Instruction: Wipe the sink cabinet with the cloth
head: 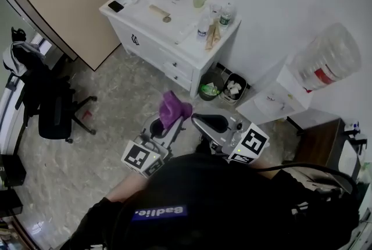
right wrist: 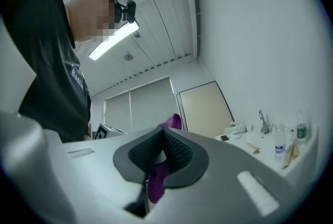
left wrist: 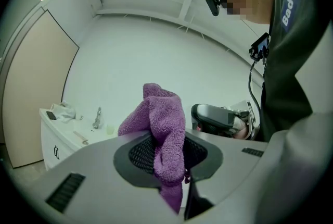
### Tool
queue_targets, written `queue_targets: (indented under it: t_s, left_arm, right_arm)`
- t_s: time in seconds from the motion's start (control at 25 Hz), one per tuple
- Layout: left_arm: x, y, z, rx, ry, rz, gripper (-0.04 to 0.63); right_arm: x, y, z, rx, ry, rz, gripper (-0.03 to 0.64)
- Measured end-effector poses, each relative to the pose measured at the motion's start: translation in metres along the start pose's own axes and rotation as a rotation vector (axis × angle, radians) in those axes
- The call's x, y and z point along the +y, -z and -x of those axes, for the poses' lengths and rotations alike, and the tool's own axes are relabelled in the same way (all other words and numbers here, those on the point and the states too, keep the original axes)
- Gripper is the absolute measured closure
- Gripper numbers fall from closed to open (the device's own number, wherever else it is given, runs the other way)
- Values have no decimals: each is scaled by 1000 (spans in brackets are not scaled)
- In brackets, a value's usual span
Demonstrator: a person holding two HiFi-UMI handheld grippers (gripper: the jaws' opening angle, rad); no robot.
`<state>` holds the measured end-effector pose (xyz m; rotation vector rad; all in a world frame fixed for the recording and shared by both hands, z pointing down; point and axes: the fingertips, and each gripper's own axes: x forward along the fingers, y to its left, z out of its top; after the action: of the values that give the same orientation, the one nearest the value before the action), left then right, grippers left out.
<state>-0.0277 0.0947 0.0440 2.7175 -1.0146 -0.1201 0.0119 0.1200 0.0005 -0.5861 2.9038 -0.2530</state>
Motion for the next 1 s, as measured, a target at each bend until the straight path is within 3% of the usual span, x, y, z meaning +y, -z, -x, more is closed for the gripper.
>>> queue_targets:
  t_s: [0.32, 0.6, 1.0]
  left_arm:
    - [-50, -1, 50, -7, 66, -62, 511]
    - [-83, -15, 43, -54, 68, -87, 511]
    - [-104, 8, 28, -23, 69, -70, 511]
  right_arm:
    - [60, 11, 18, 42, 50, 25, 620]
    - [67, 0, 45, 50, 46, 52, 620]
    - [62, 14, 73, 59, 60, 16, 620]
